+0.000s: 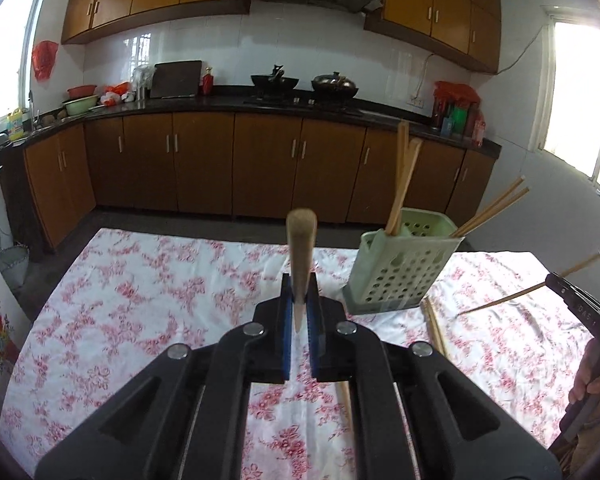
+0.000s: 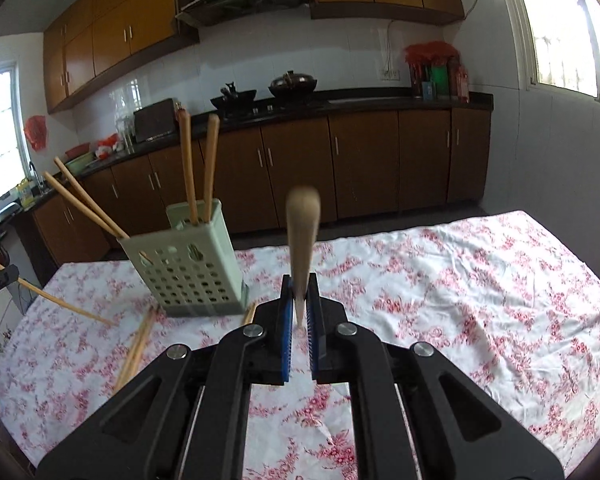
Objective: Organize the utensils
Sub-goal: 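Raise the left tool's chopstick over the holder while the right tool carries its chopstick there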
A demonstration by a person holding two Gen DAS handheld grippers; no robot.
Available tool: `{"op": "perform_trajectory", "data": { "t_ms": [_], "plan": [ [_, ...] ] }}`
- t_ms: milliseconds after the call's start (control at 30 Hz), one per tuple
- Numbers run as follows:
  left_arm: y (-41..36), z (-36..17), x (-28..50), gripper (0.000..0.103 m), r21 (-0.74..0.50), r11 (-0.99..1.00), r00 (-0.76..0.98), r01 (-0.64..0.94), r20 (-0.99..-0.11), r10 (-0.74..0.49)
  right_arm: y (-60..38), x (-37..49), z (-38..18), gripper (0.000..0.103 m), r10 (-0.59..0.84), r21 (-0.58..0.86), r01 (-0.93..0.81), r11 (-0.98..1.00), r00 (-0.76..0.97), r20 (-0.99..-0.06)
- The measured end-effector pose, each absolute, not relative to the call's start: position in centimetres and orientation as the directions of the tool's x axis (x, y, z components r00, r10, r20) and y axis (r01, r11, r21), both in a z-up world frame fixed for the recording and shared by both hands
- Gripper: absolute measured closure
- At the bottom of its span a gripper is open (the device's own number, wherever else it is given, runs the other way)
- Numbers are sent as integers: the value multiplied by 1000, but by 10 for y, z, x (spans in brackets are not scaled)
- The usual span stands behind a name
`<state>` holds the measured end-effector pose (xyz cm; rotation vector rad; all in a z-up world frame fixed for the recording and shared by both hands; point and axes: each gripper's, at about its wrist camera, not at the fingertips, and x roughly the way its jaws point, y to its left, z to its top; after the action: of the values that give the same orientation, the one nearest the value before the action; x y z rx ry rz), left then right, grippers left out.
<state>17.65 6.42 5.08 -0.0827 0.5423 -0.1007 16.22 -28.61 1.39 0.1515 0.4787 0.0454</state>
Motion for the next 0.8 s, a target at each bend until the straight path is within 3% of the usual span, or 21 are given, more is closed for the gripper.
{"op": "perform_trajectory", "data": {
  "t_ms": [300, 800],
  "plan": [
    [39, 97, 163, 95, -104, 977, 875, 189, -434, -215, -272, 153, 73, 96, 153, 182, -99, 978, 937, -313],
    [1, 155, 158, 95, -106, 957, 911, 271, -291, -290, -256, 155, 112, 96, 245, 206, -208, 956, 954, -171]
  ]
}}
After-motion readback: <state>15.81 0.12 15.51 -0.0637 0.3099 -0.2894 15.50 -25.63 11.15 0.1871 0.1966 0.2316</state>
